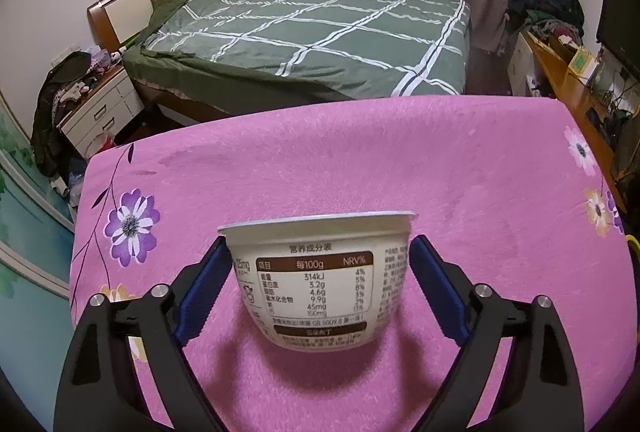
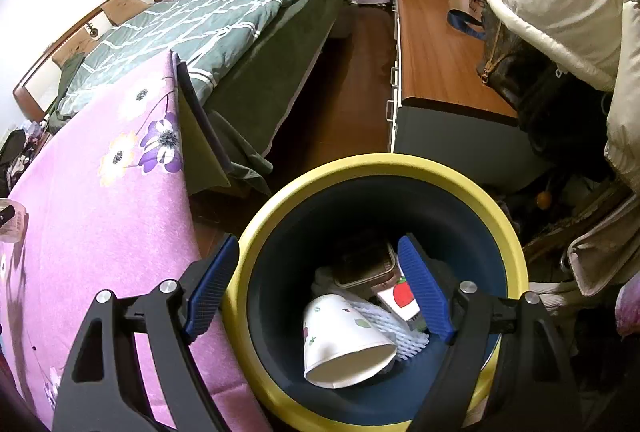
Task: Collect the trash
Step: 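Move the left gripper to the white yogurt cup and grasp it, then carry the yogurt cup over the yellow bin and release it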
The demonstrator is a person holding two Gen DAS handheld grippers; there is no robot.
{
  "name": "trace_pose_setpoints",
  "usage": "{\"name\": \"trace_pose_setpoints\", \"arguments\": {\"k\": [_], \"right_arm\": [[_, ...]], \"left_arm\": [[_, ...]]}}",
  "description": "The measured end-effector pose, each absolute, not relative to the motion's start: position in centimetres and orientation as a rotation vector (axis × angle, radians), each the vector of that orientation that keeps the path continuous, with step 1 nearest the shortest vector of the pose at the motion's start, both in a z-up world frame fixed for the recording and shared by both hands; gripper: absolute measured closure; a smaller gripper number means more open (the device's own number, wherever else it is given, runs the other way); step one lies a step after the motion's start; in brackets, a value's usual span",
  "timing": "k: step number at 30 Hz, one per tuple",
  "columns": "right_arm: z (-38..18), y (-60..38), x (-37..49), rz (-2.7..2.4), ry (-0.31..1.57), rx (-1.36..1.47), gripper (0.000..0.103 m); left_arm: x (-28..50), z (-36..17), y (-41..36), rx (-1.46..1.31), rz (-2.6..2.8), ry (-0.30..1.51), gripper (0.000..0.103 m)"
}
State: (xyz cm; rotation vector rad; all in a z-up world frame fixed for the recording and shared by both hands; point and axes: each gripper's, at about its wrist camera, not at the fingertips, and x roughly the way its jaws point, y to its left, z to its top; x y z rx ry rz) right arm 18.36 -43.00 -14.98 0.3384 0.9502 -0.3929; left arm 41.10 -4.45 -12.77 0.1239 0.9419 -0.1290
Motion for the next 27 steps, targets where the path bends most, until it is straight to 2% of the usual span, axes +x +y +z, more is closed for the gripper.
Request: {"name": "trace_pose_setpoints", "arguments": {"k": [7,15,21,27], "right_arm": [[-14.8,-42.6,18.5,-0.383,0.955,0.335,0.026],[-13.6,-42.2,17.3,-0.364,0.922,0.333,0.026],[-12.5,-42.6,14.6,-0.378,0.887,0.335,0.026],[-11.9,-43.8,10.7,-0.435,0.865,0.316,0.026]], "left_arm": [[41.2,-12.8,-4.2,0.112,-0.141,0.928,0.019],[36.9,-9.7,-5.6,0.128,-0.198,0.836,0.019],[31.0,-6.4,-10.9,0.144,-0.346,0.764,0.019],[25.7,-5.7,-20.0,0.183,-0.559,0.752,0.019]]}}
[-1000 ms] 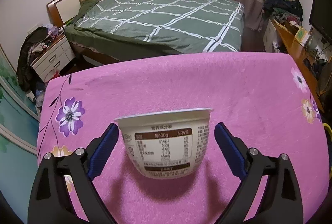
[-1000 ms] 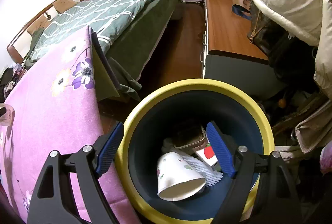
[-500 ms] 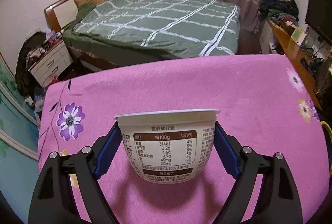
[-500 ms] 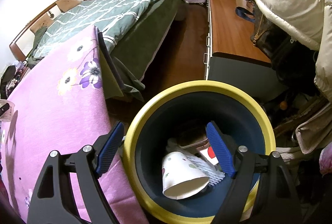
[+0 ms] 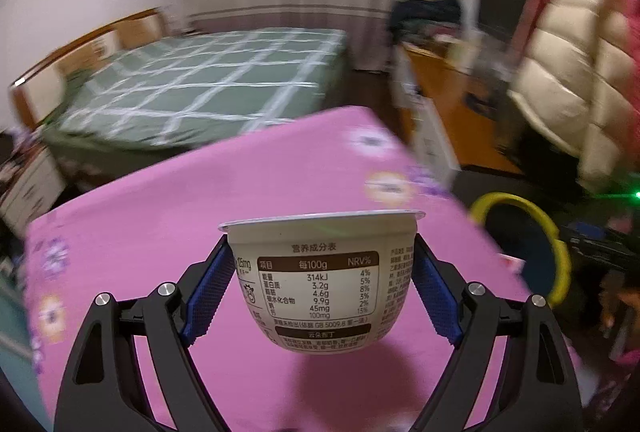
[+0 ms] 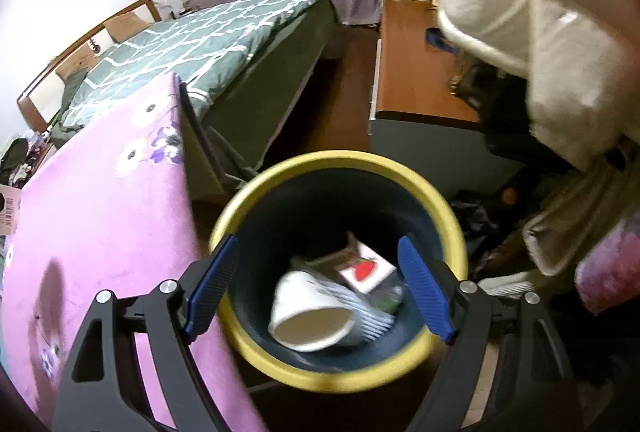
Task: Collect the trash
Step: 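Carry the yogurt cup over the yellow bin and release it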
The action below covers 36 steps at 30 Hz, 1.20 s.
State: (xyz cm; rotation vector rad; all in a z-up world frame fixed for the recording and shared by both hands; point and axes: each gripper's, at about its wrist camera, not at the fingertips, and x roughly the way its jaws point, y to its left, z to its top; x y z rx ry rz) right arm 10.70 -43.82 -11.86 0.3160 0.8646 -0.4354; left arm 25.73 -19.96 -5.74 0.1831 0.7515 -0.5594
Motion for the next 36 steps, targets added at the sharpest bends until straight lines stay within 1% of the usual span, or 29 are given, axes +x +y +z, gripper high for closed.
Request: {"name": "trace_pose_setpoints", "arguments": {"k": [8,12,24,27,29,33,36], "right_arm": [[-11.6,-45.4,6.0,-0.481,0.855,0.283,0.026],[-11.5,-46.4,4.4,-0.499,0.843,0.282,0.026],[-11.6,-48.4,2.1,-0.535,0.845,0.287,0.025],[-11.7,-48.3,1.7,-0.538,0.848,0.288,0.025],[-11.5,-47.8,1.5,-0.528,0.847,0.281,0.025],[-11.2,-46.9,1.2,-0.503,0.838,0.272,0.025],[-10.8,-45.5,1.2,-0.478,0.829,0.263,0.025]], "left_arm": [[20.2,-7.0,-34.1,0.262,-0.814,0.784,0.019],[19.1,-8.3,-39.4,0.309,-0.870,0.805,0.019],[19.1,-12.9,-47.6,0.399,-0.911,0.901,0.019],[19.2,-13.6,-47.9,0.403,-0.905,0.921,0.016],[18.9,-13.0,-46.7,0.380,-0.896,0.908,0.011],[17.4,-9.8,-41.4,0.340,-0.843,0.798,0.005],[16.3,-7.2,-35.9,0.281,-0.800,0.746,0.005]]}}
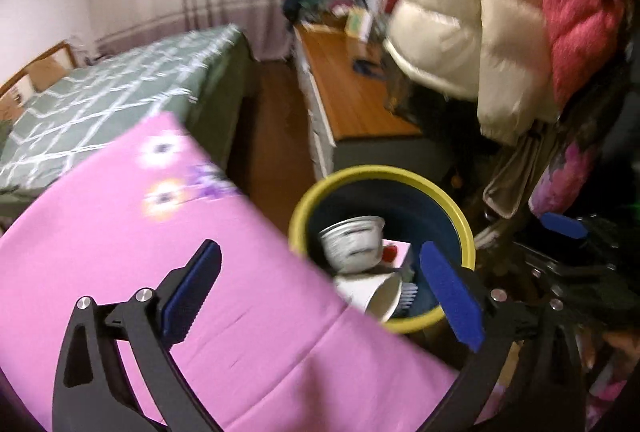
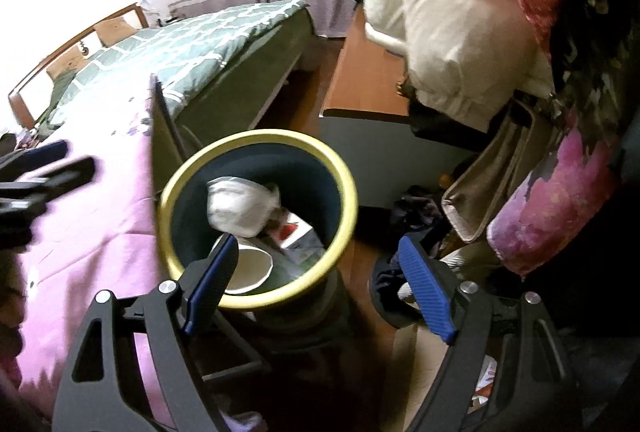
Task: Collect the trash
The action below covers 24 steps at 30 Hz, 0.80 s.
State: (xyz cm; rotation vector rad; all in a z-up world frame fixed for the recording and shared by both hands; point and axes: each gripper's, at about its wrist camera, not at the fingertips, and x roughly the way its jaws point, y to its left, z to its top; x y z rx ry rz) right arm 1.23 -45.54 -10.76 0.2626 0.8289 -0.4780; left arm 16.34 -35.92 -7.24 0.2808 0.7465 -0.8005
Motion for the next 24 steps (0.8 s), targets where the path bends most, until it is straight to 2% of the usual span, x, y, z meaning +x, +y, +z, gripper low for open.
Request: {"name": "trace_pose_setpoints", "arguments": {"k": [8,13,17,24], "right_arm": [[-8.6,-40.4,0.8,-0.393,0.782,0.219,0.023],[-6.5,-35.8,0.1,-0.307,0.734,0.166,0.021],[-5.0,-32.7,-0.8,-0.256,0.694,0.132,0.020],[-2.6,-29.2,-2.9,-0.192,0.602,0.120,0.018]], "left_arm": [[11.1,-1.8,-17.4,0.137,-0.526,0.555,0.005],[7.6,-1.1,-8.1,0.060,-0.339,0.531,0.005],[4.8,-1.2,-2.9,-0.003,-0.227,0.531,0.005],[1.2,-1.3,1.2,-0.063,-0.179,0.518,0.005]]}}
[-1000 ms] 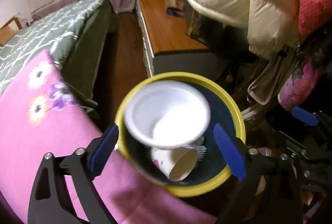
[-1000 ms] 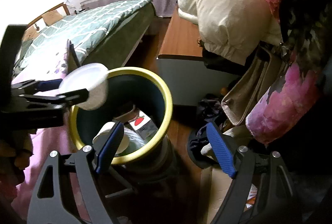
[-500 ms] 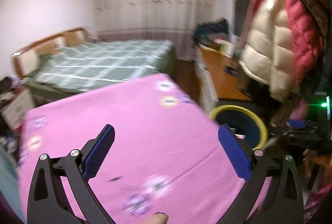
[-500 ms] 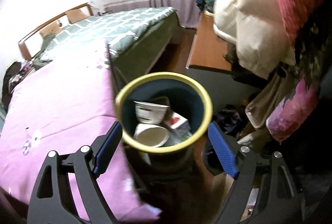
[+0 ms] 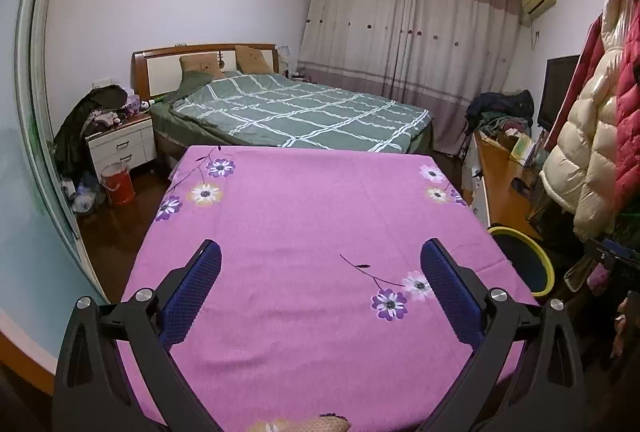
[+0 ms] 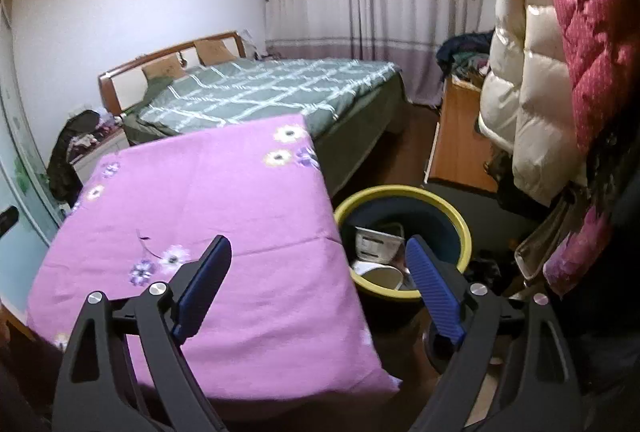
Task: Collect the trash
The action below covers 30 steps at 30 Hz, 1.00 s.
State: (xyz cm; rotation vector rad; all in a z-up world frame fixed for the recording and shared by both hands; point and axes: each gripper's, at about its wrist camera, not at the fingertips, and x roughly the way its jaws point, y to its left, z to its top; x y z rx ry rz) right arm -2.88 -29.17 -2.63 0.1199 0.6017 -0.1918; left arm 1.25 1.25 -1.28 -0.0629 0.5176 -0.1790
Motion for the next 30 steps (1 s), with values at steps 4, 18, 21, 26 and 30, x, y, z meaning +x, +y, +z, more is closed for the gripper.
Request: {"name": "trace_pose_setpoints", "arguments": {"k": [4,18,21,26,30], "right_arm": [[-1.9,-27.8,-3.6,-0.171,0.568,0.105,0.017],[-1.8,-26.8,-3.5,-0.158,0.569,0.117,0.016],[-2.0,-27.0,-3.3,-0.160,0.571,0.123,0.016],[-2.3,-27.2,-3.2,-0.163,0.575,0.128,0.016],[-2.3,-27.3,-3.2,-0.160,0.578,0.127,0.016]], "left_arm": [[-0.1,-1.4,2.0,-0.063,-0.178,0.515,0.005],[-1.5,-0.8,1.8,-0.055,-0.147,0.502,0.005],[-1.1,-0.7,1.3,-0.051,-0.153,0.507,0.005],[-0.5,-0.6,1.0,-0.048,-0.159,0.517,0.005],[-0.4,-0.5,0.9,-0.046,-0.160,0.519,0.005]]}}
